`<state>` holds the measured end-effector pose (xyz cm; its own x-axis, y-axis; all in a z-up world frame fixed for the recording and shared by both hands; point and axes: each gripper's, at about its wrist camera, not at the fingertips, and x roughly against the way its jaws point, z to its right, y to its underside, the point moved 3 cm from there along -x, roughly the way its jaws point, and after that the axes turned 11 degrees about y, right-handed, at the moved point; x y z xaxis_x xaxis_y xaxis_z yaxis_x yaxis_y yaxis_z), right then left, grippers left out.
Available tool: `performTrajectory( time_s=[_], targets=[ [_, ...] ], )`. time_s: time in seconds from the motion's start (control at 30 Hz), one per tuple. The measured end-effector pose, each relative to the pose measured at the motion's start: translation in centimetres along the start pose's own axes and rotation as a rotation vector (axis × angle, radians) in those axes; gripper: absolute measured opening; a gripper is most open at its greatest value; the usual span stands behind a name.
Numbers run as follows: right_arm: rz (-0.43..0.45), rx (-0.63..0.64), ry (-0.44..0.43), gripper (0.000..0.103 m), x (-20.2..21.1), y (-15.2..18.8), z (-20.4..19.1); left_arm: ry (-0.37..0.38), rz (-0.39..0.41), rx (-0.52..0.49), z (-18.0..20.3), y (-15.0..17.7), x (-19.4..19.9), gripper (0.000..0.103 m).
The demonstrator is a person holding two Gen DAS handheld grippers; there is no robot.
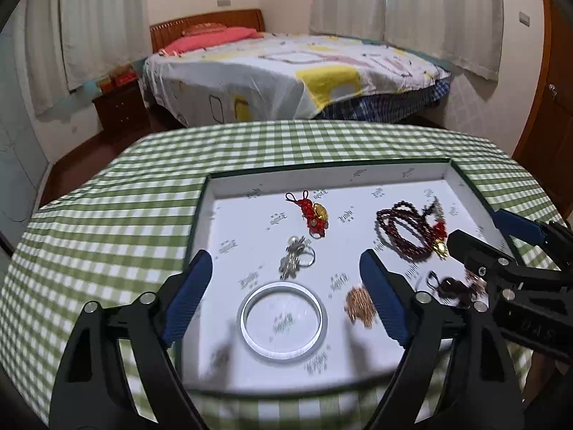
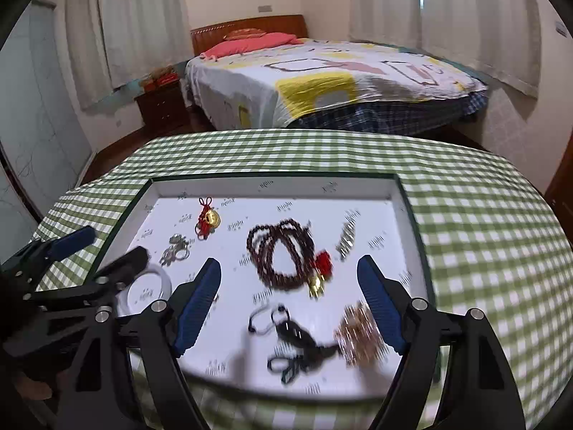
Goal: Organize jewelry
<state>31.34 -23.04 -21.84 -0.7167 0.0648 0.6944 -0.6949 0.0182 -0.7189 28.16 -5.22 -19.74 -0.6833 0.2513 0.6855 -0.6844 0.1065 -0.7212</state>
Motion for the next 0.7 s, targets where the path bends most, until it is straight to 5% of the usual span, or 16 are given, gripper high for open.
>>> performTrajectory(
  time_s=[0.3, 0.7],
  targets=[
    [0.042, -0.011, 0.049, 0.076, 6.6, 2.7, 1.0, -0.023, 0.066, 0.027, 1.1, 2.0, 8.0, 0.091],
    [0.203, 0.018, 0.059, 0.081, 17.3, 2.7, 0.9, -0.074, 0.213, 0.002, 3.1, 2.3, 18.6, 0.097]
  ],
)
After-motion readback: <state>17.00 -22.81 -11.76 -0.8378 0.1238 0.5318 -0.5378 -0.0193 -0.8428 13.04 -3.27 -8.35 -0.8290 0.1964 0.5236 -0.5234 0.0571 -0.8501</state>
